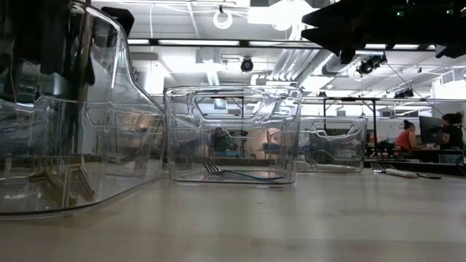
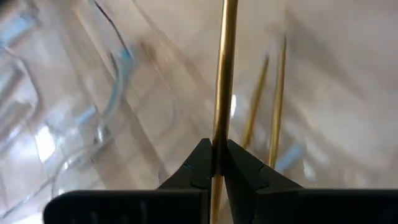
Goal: Sort silverware by color (type)
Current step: Put the gold fork into the bottom left transparent bin
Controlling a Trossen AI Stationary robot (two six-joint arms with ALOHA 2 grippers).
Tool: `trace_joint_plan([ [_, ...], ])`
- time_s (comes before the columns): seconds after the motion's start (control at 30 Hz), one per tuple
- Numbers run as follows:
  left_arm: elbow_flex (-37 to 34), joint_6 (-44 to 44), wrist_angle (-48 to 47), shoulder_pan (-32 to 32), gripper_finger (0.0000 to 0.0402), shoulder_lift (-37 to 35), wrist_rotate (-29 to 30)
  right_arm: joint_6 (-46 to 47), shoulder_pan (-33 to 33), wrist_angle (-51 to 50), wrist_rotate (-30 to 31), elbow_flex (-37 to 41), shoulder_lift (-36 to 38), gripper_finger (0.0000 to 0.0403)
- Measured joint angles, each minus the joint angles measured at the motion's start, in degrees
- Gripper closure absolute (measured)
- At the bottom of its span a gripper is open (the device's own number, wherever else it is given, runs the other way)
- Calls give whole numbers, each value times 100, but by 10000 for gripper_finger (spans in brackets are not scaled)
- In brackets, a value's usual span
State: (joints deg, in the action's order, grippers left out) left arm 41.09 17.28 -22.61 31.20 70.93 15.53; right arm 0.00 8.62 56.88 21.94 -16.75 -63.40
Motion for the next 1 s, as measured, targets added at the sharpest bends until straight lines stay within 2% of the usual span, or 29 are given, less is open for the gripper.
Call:
trace_joint_plan([
  [0.2, 844, 240, -1481, -47, 389, 771, 9, 1, 0, -7, 1, 0, -2, 208],
  [0.4, 1026, 437, -2255, -226, 382, 1249, -423, 1, 0, -13, -1, 0, -2, 208],
  [0.67, 1026, 534, -2098, -474, 383, 1702, -616, 1, 0, -8, 1, 0, -2, 208],
  [1.0, 1026, 400, -1935, -501, 358, 1955, -603, 1, 0, -55, 0, -2, -2, 208],
])
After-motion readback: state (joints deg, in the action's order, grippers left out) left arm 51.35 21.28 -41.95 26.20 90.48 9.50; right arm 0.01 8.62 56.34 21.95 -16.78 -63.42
